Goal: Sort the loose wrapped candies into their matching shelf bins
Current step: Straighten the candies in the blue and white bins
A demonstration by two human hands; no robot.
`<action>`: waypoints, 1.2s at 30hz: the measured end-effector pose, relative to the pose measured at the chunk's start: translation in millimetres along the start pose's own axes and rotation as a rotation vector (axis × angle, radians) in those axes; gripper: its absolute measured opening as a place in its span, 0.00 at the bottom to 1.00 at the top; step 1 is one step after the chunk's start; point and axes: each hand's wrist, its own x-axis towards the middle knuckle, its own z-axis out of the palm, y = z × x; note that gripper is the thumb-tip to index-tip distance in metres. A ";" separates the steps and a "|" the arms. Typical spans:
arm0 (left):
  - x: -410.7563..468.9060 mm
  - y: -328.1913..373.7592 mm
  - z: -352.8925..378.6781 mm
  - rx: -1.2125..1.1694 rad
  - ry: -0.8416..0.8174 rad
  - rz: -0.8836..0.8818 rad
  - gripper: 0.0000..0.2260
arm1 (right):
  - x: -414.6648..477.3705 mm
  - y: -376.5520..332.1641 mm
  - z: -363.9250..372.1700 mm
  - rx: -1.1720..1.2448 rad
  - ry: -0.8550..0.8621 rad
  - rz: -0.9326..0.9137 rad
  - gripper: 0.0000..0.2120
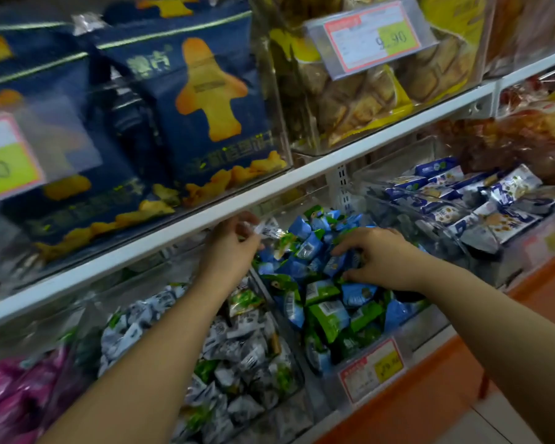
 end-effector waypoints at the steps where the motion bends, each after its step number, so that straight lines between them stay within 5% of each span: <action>1: -9.5 -5.7 -10.3 -0.052 0.031 -0.033 0.08 | -2.3 -2.2 1.0 0.011 0.014 -0.010 0.17; 9: -61.2 -39.8 -81.8 0.047 0.145 -0.176 0.06 | -23.6 -29.5 1.5 -0.217 0.049 -0.035 0.18; 15: -69.3 -55.8 -92.0 0.426 -0.037 -0.211 0.06 | -34.5 -49.2 -0.4 -0.178 0.023 -0.137 0.18; 21: -59.9 -31.0 -64.0 0.243 -0.159 0.093 0.08 | -26.6 -68.1 16.9 0.163 -0.255 -0.237 0.25; 25: -44.2 -22.0 -38.0 0.251 -0.325 0.135 0.13 | -0.5 -60.9 38.2 -0.066 -0.197 -0.268 0.28; 29: -28.8 -26.6 -29.9 0.315 -0.470 0.109 0.14 | 27.7 -54.8 37.6 -0.226 -0.117 -0.317 0.18; 36: -12.9 -30.0 -35.5 0.292 -0.599 0.150 0.07 | 74.0 -27.2 1.4 -0.218 -0.088 -0.196 0.14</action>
